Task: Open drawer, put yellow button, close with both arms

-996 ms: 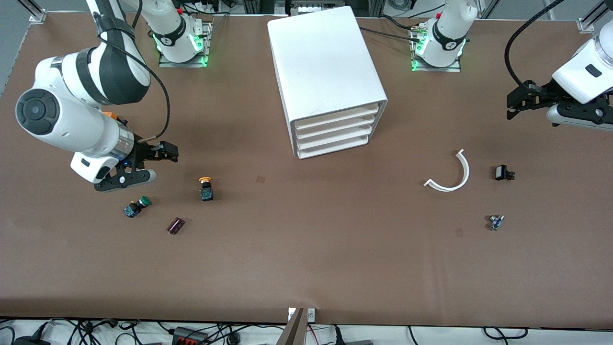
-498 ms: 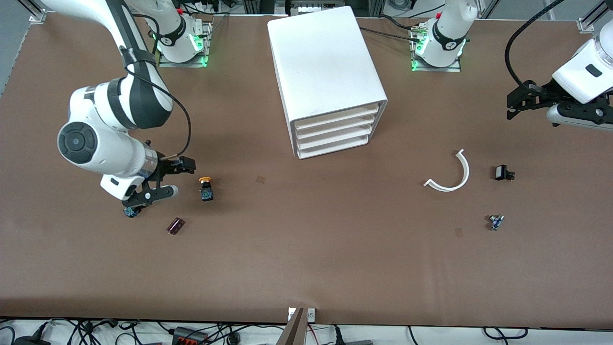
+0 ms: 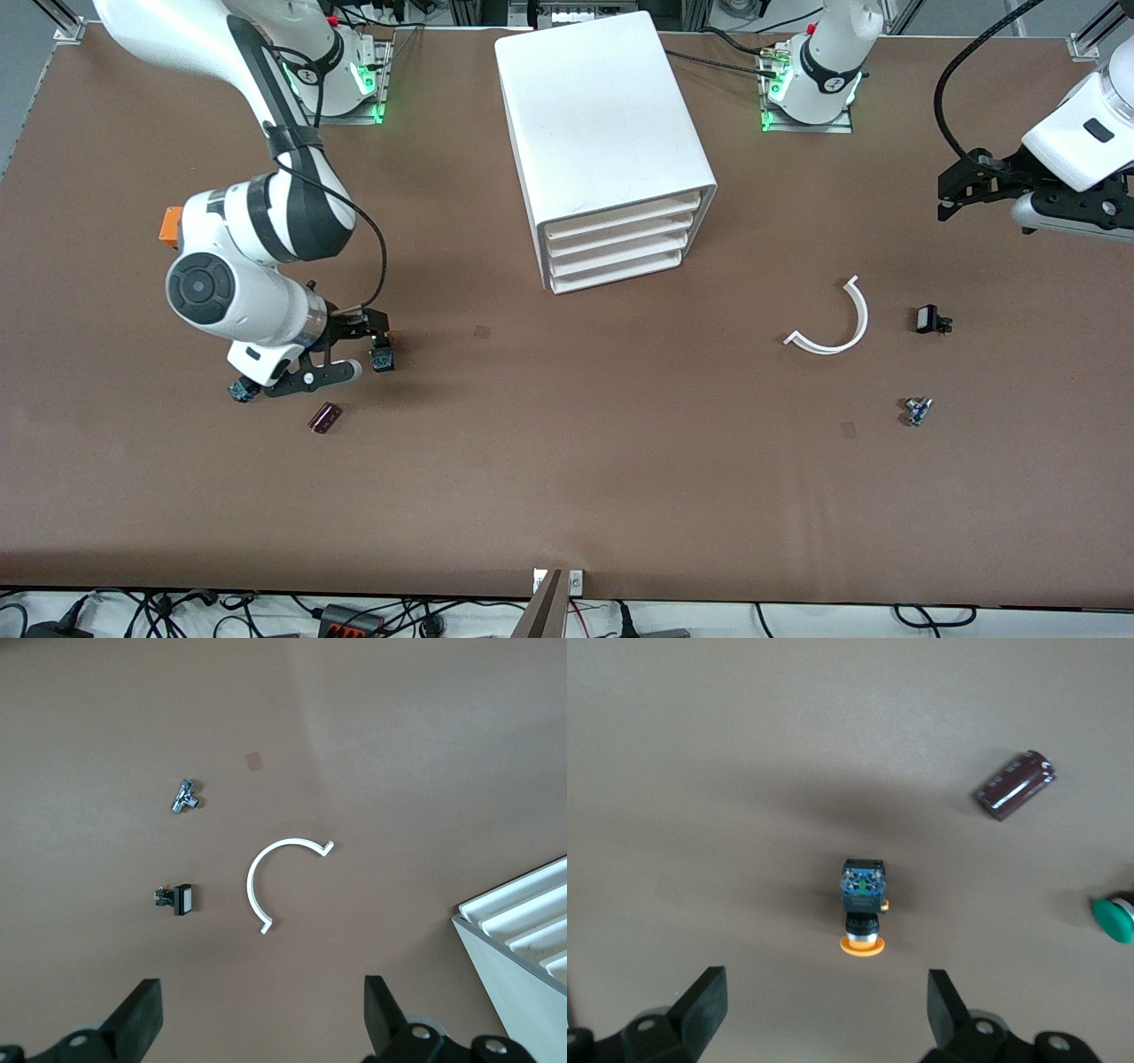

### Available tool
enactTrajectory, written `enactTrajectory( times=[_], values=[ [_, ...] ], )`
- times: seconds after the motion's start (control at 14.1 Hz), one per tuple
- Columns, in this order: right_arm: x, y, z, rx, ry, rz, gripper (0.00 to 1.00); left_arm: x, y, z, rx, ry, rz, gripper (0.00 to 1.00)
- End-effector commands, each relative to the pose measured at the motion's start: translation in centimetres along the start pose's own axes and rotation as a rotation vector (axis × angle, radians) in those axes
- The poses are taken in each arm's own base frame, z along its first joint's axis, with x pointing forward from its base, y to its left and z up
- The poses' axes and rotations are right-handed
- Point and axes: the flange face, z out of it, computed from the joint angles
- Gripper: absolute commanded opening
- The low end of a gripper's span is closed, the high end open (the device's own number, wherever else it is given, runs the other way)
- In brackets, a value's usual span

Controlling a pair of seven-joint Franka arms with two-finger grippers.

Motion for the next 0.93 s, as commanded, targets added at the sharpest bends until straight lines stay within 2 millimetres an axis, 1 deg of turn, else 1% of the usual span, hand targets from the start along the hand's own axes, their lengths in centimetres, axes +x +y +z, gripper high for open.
enactTrajectory(
  times=[0.0,0.21,0.36,0.57,0.71,0.78,0.85],
  values=[
    [0.4,0.0,1.1,-0.011,-0.012,0.016,1.00,0.1,0.1,-0.7,-0.004,-0.001,-0.008,1.00],
    [0.6,-0.4,1.2,-0.010,-0.006,0.014,1.00,0.2,0.2,-0.6,-0.003,-0.002,-0.005,1.00],
    [0.8,-0.5,2.5,-0.008,-0.021,0.015,1.00,0.2,0.3,-0.6,-0.004,-0.002,-0.003,1.00],
    [0.9,-0.8,3.6,-0.008,-0.036,0.012,1.00,0.2,0.4,-0.6,-0.003,-0.002,-0.002,1.00],
    [1.0,-0.8,5.3,-0.015,-0.049,0.010,1.00,0.2,0.4,-0.7,-0.004,-0.002,0.001,1.00],
    [1.2,-0.8,6.2,-0.018,-0.054,0.009,1.00,-0.1,0.4,-0.5,-0.006,-0.022,0.006,1.00],
    [1.2,-0.8,6.7,-0.020,-0.058,0.009,1.00,-0.7,0.9,-0.1,-0.013,-0.081,0.017,1.00]
  ],
)
